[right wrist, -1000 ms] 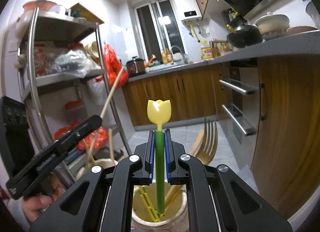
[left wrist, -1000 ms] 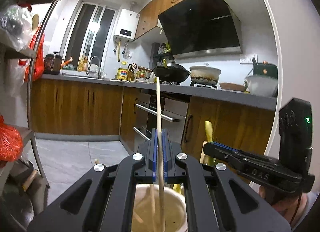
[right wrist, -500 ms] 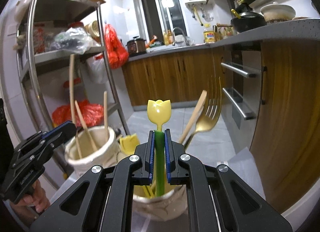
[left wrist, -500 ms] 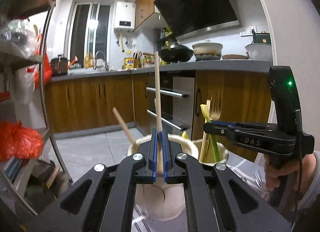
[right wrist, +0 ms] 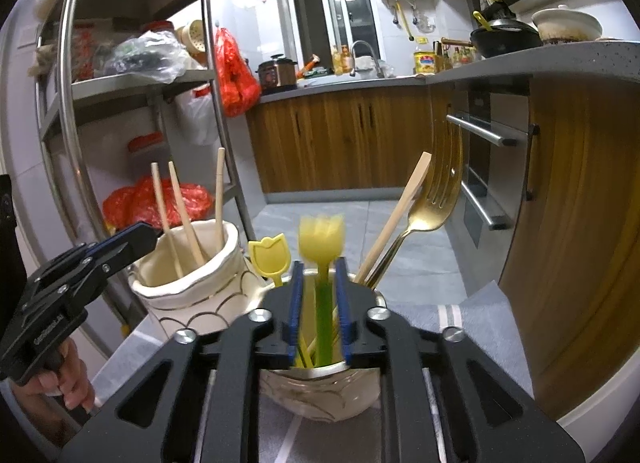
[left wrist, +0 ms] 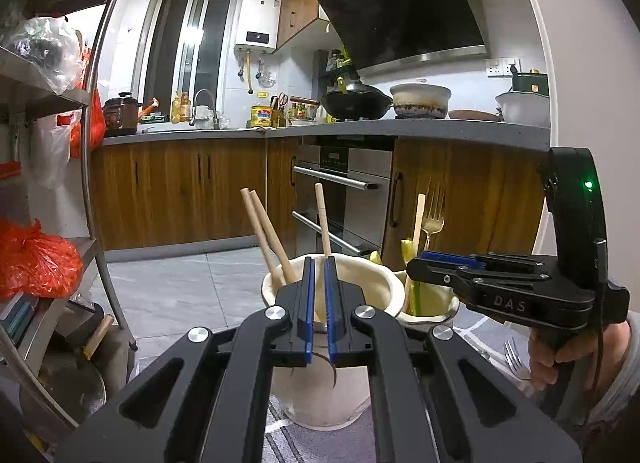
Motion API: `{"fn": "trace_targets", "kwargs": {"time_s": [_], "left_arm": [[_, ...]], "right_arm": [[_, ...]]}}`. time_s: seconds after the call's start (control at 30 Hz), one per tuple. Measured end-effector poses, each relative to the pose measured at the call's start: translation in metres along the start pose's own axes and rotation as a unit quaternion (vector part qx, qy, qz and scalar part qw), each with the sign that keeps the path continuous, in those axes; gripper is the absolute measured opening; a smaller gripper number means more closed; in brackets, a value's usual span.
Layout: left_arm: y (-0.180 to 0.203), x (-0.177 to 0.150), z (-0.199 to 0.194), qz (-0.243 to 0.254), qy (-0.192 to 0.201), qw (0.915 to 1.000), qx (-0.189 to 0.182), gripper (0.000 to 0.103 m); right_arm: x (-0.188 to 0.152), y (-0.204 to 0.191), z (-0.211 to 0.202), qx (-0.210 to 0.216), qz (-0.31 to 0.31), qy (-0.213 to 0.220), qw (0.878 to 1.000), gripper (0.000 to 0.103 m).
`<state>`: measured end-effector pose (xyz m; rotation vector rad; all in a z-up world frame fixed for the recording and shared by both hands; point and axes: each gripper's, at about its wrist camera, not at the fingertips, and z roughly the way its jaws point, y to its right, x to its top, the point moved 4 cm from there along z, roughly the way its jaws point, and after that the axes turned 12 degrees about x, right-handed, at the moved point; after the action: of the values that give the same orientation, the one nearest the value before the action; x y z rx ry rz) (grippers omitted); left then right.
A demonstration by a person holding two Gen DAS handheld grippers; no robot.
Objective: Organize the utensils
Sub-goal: 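Release the green spatula into the small cup while the left tool releases the chopstick into the large cup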
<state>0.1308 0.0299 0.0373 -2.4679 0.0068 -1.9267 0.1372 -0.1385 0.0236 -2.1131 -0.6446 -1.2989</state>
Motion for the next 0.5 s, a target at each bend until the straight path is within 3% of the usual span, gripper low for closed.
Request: {"fn": "trace_targets", "kwargs": {"time_s": [0.1, 0.2, 0.3, 0.37, 0.5], "left_arm": [[-0.001, 0.0, 0.0, -0.001, 0.002, 1.0, 0.003, 0.013], [-0.002, 0.001, -0.003, -0.004, 0.009, 0.9999, 0.011, 0.033], [-0.003, 0.003, -0.007, -0.006, 0.018, 0.9997, 0.016, 0.045], [-0.004, 0.005, -0.009, -0.008, 0.024, 0.9995, 0.02, 0.057], [-0.006, 0.009, -0.016, -0.015, 0.033, 0.999, 0.027, 0.082]], "right_arm": [[0.002, -0.001, -0.005, 0.0, -0.002, 0.01, 1.0, 0.035], [0.006, -0.001, -0.011, 0.0, -0.001, 0.023, 1.0, 0.046], [0.01, 0.0, -0.017, -0.001, 0.001, 0.033, 0.999, 0.059], [0.013, -0.001, -0.025, -0.006, 0.0, 0.047, 0.999, 0.072], [0.02, -0.002, -0.044, -0.029, -0.008, 0.077, 0.997, 0.087]]}}
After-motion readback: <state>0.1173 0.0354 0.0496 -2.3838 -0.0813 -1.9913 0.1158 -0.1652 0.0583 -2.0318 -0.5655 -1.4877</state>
